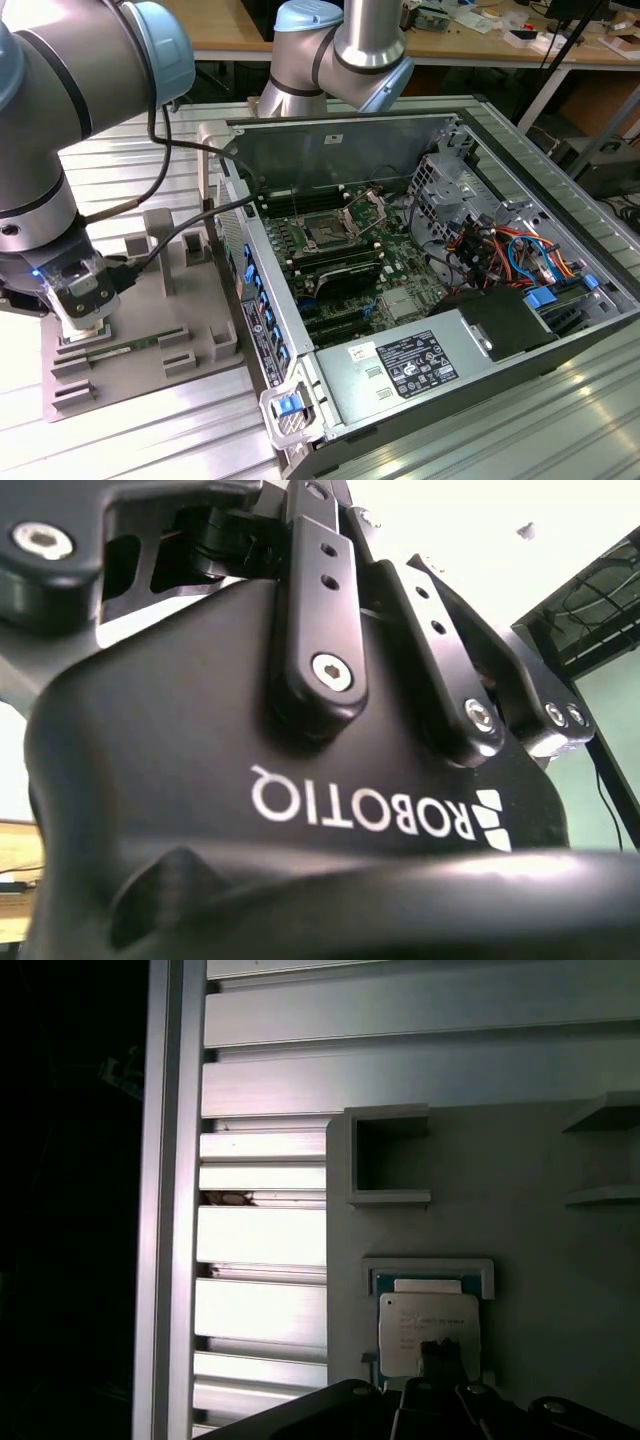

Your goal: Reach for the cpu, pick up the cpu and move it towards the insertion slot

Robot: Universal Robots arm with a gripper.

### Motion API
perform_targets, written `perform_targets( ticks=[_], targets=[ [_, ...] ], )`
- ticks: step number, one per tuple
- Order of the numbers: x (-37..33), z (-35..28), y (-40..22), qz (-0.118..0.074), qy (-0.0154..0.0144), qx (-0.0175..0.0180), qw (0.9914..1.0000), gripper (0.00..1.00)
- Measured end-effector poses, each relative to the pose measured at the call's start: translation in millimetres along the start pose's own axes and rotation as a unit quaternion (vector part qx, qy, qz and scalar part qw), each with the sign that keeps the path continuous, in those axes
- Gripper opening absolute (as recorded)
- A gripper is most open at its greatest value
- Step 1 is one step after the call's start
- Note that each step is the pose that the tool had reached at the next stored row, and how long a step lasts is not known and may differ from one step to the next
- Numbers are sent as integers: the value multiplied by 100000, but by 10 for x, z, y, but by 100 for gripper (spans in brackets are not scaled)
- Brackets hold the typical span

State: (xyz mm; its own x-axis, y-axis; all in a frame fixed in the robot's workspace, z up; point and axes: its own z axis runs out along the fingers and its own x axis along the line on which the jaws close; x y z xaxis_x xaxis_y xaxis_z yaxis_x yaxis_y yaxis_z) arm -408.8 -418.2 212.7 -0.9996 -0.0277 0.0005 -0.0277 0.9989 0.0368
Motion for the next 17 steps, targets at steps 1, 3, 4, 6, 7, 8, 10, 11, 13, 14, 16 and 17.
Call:
perform_targets(
  ticks=[1,3,4,6,7,8,10,11,13,14,16,17],
  targets=[
    [0,8,0,3,-3,-1,100000,11],
    [0,29,-1,-1,1,2,100000,11],
    [0,39,-2,0,0,2,100000,11],
    [0,47,-2,0,3,3,100000,11],
    [0,51,-2,1,5,6,100000,11],
    [0,51,-2,1,4,4,100000,11],
    [0,52,-2,2,0,3,100000,11],
    [0,52,-2,1,2,3,100000,11],
    [0,52,-2,0,1,3,100000,11],
    [0,53,-2,1,0,3,100000,11],
    [0,53,-2,3,1,3,100000,11],
    [0,53,-2,1,-1,2,100000,11]
  ],
)
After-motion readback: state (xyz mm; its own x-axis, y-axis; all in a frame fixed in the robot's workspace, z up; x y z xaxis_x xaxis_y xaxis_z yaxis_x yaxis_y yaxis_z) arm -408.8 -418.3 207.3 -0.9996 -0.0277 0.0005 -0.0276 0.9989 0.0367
